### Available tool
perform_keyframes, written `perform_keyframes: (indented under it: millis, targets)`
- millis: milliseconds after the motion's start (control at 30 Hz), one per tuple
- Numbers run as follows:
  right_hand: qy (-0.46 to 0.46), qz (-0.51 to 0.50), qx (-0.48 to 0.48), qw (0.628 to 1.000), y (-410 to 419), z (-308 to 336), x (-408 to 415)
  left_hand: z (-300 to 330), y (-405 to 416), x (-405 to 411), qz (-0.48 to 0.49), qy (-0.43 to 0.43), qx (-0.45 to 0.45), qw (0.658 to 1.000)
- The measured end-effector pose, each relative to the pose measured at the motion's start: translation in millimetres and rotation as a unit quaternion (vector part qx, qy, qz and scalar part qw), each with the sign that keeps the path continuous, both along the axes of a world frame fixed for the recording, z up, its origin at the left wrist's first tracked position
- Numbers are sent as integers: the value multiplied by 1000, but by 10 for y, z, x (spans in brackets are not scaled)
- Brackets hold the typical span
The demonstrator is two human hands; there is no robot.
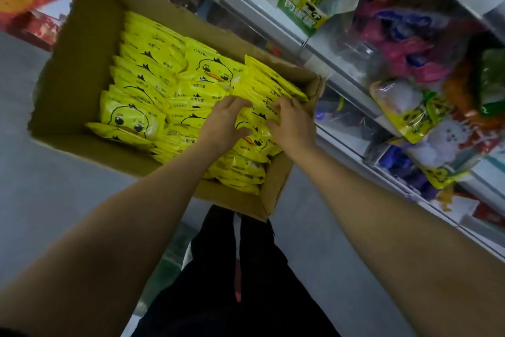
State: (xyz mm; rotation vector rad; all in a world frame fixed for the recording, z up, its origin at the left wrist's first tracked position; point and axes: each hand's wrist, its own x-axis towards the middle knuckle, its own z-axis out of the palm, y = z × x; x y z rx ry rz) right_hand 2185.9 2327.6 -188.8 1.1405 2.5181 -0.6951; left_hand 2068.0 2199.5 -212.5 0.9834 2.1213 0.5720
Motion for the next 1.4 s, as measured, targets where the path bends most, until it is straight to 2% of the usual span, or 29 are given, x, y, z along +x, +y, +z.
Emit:
perform_keyframes:
  millis: [133, 233, 300, 400, 500, 600, 767, 900, 1067, 1167, 1300, 1400]
  targets:
    - [-34, 18, -3, 999, 11, -69, -44, -5, 5, -29, -56, 109, -67, 990]
    - [-61, 40, -5, 997, -34, -94, -84, -32, -69, -16, -89, 123, -110, 982]
    - [-56, 40, -11, 998, -46, -89, -95, -61, -139, -16, -81, 76, -114, 987]
    - [-11, 11, -43, 999, -14, -5, -96, -60, -226, -39, -73, 3, -71, 995]
    - [20, -1, -75, 997, 40, 203, -90, 188, -257, -68, -21, -79, -44, 996]
    - [64, -12, -57, 996, 109, 540, -92, 531, -279, -121, 7, -121, -48, 991]
    - [137, -3, 36, 990, 317, 1232, -116, 1197, -281, -198, 73, -195, -32, 978]
    - [214, -39, 14, 976, 464, 1821, -117, 1754, -190, -122, 91, -244, -18, 965]
    - [338, 2, -40, 940, 602, 2501, 72, 2271, -17, 141, 98, -268, 0, 958]
    - [397, -31, -99, 912, 665, 2851, 316, 2541, 153, 402, 67, -266, 9, 962]
    - [497, -139, -208, 831, 742, 3289, 847, 2867, 409, 972, 77, -283, 55, 955]
    - [545, -150, -232, 792, 896, 3595, 1408, 3051, 635, 1459, 77, -355, 94, 927]
